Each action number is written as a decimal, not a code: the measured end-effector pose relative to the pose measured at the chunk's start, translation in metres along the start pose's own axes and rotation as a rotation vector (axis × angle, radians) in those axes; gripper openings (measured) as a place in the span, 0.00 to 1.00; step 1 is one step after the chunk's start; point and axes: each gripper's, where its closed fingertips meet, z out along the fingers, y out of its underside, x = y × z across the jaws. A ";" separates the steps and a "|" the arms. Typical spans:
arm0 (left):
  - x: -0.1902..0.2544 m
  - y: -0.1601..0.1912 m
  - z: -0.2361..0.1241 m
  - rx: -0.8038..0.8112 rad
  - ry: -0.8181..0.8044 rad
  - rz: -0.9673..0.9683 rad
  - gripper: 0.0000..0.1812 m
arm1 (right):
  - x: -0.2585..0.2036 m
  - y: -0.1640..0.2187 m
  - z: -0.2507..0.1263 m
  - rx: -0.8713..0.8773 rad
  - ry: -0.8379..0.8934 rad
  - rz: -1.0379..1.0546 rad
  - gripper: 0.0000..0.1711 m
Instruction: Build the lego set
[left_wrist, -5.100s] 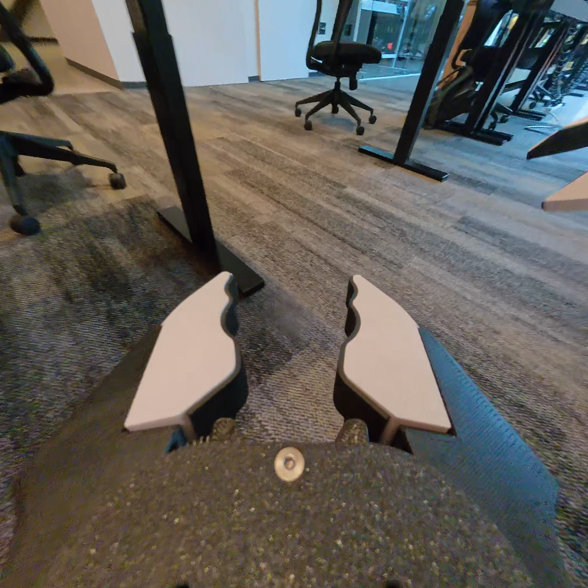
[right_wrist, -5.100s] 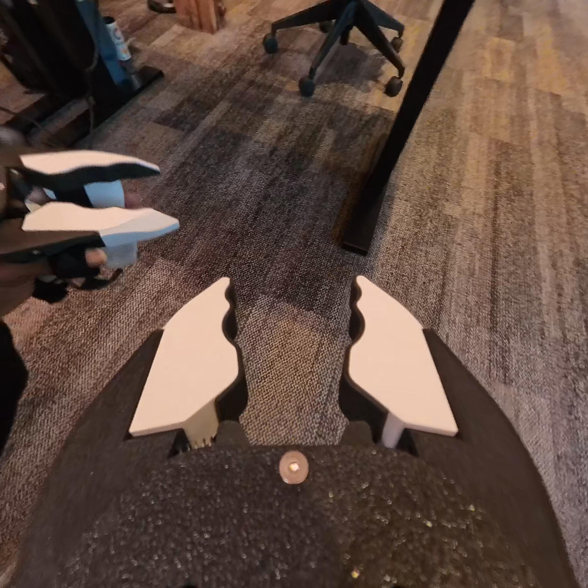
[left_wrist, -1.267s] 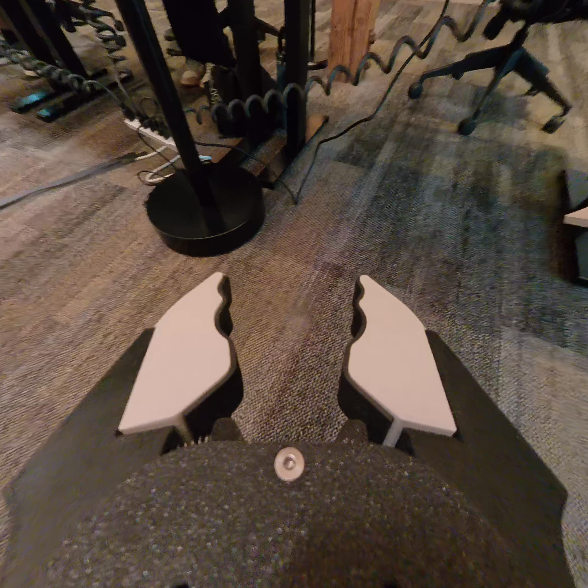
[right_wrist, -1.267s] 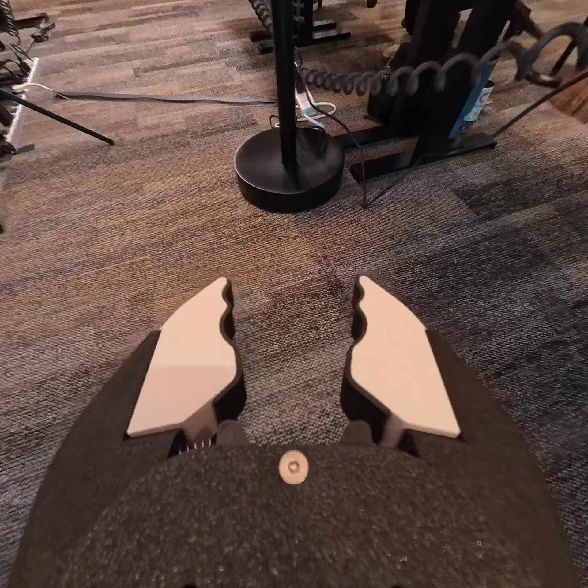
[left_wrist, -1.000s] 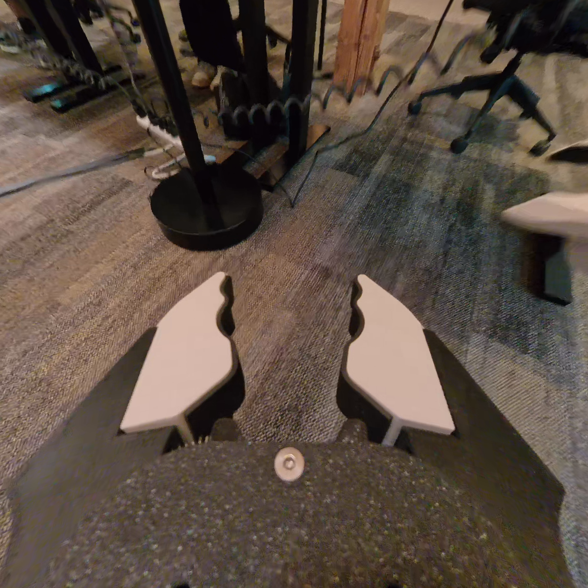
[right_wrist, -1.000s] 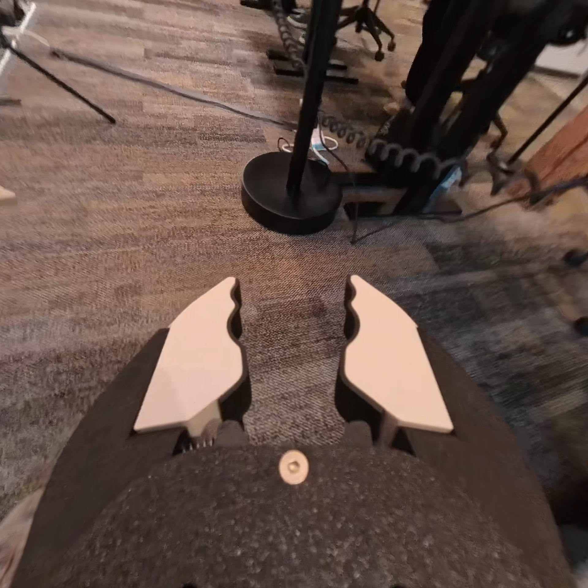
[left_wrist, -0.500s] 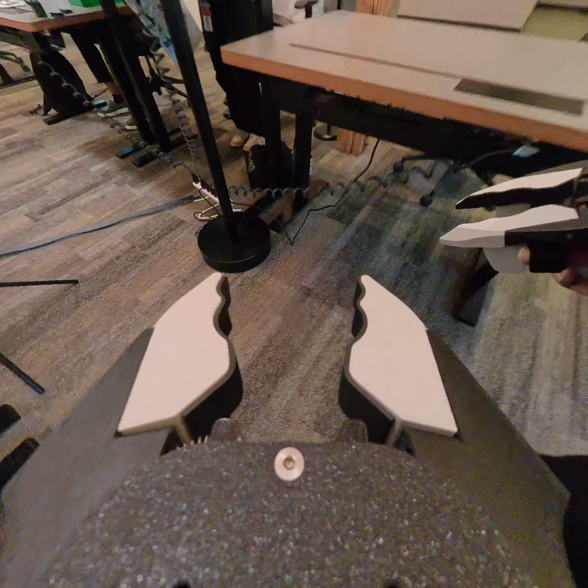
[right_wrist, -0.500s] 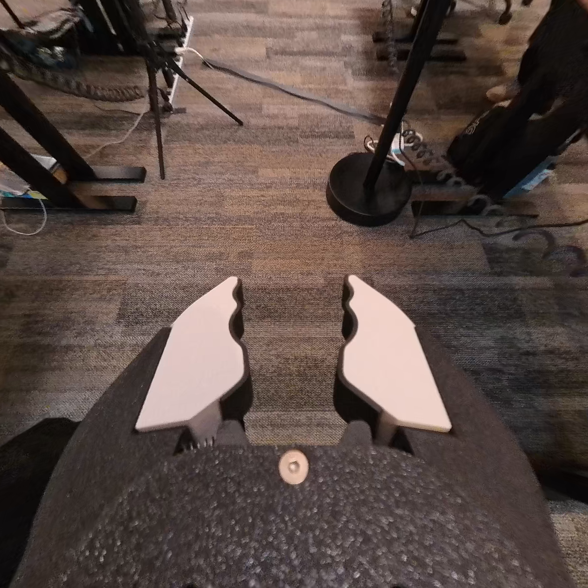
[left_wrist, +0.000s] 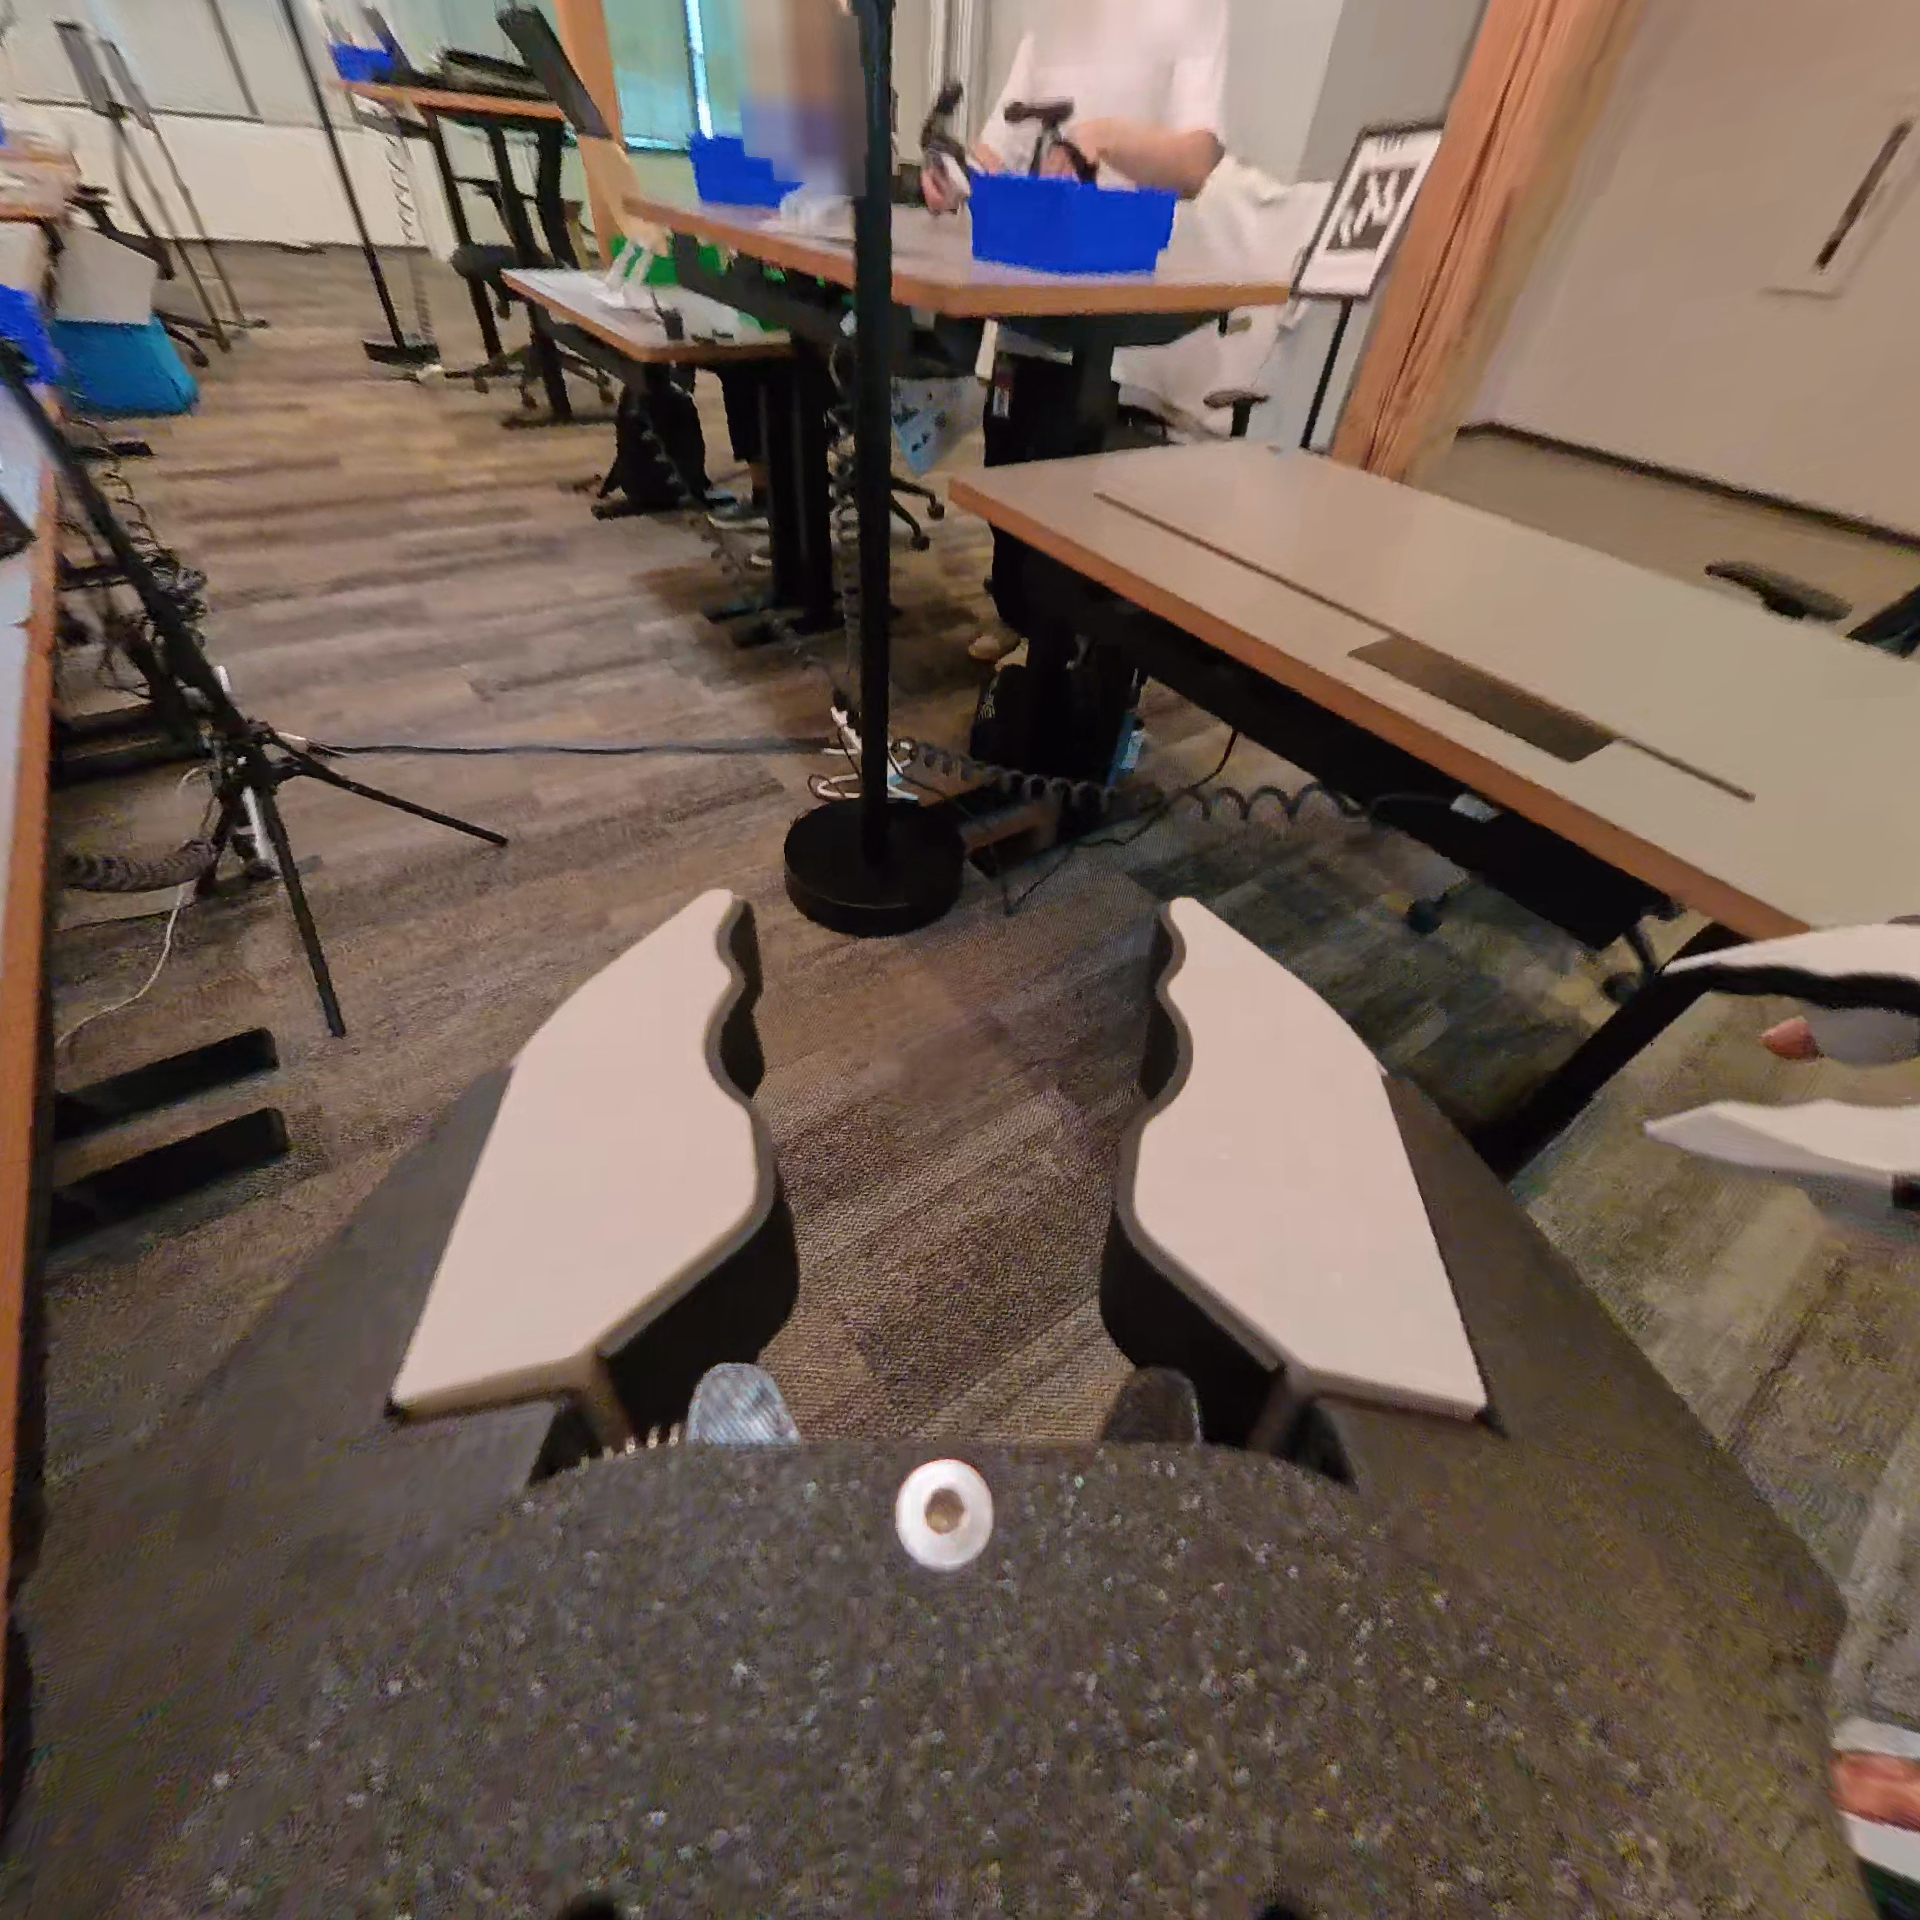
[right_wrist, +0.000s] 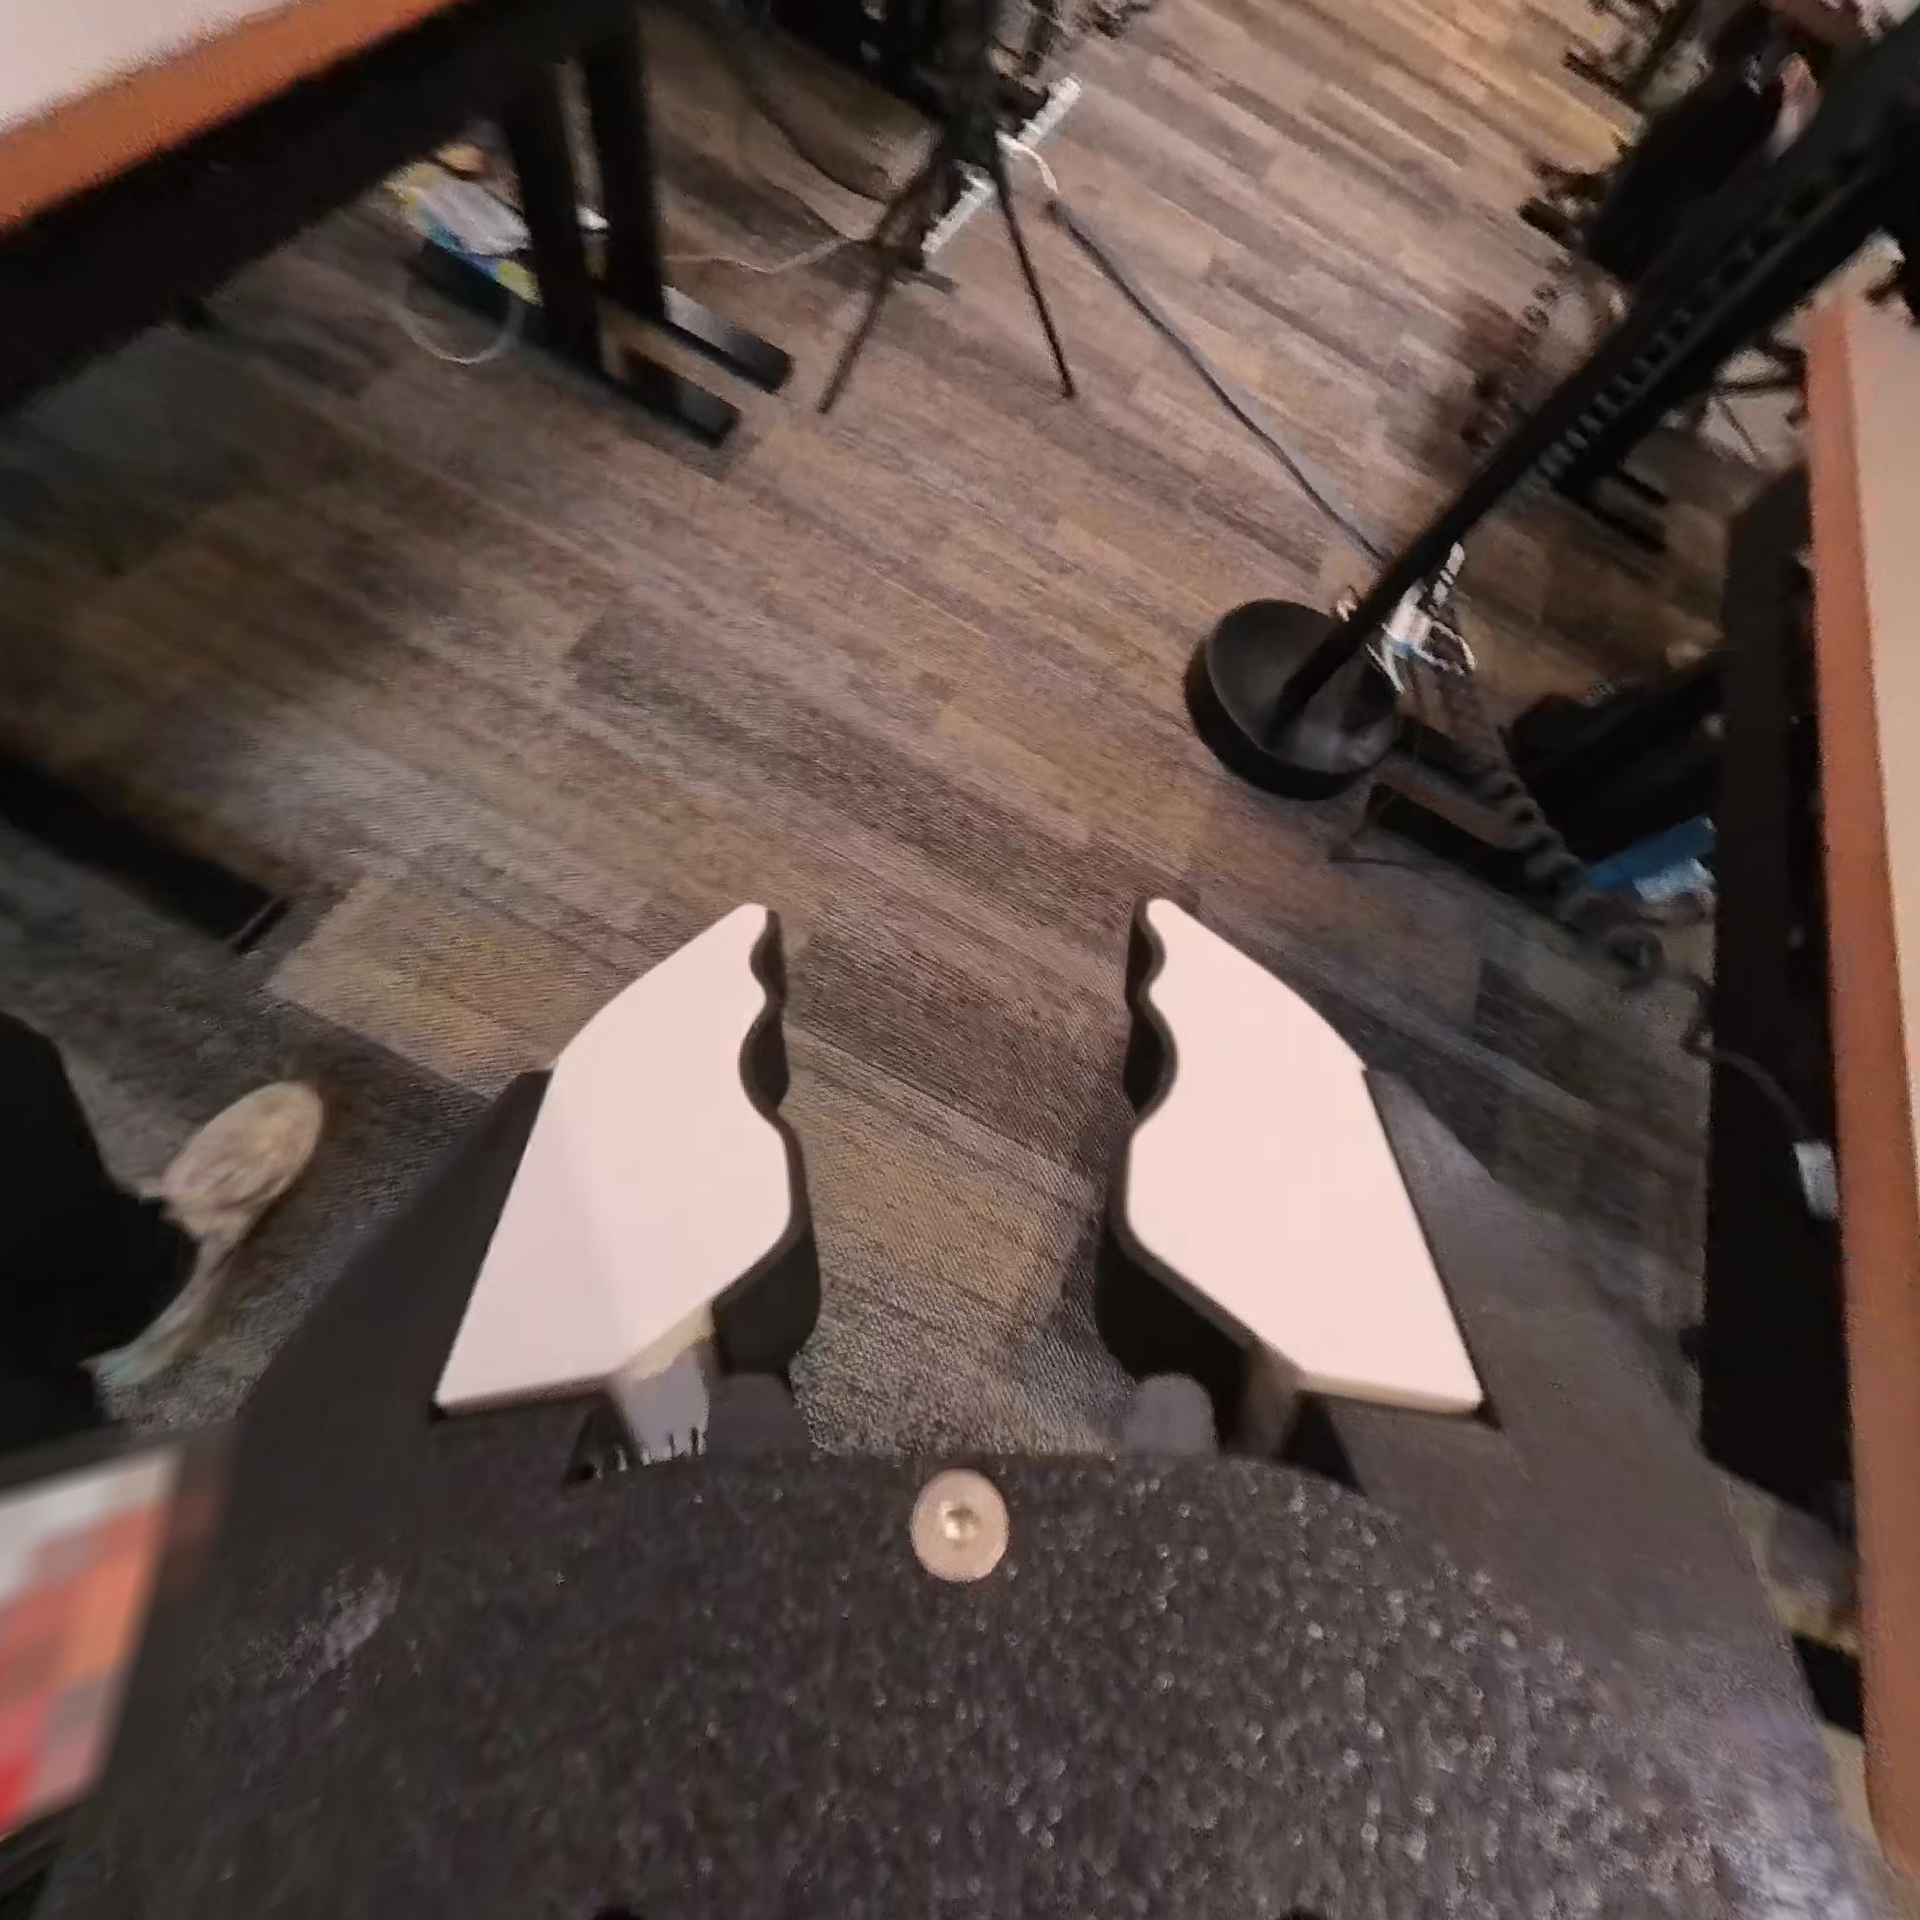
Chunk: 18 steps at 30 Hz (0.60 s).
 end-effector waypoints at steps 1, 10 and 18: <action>-0.004 0.002 -0.022 0.017 -0.020 -0.017 0.40 | -0.023 -0.011 -0.008 0.023 -0.026 -0.029 0.37; -0.122 0.077 -0.341 0.037 -0.333 -0.023 0.41 | -0.293 -0.135 -0.013 0.219 -0.195 -0.041 0.38; -0.237 0.165 -0.719 -0.153 -0.770 -0.130 0.42 | -0.572 -0.226 -0.059 0.308 -0.482 -0.154 0.38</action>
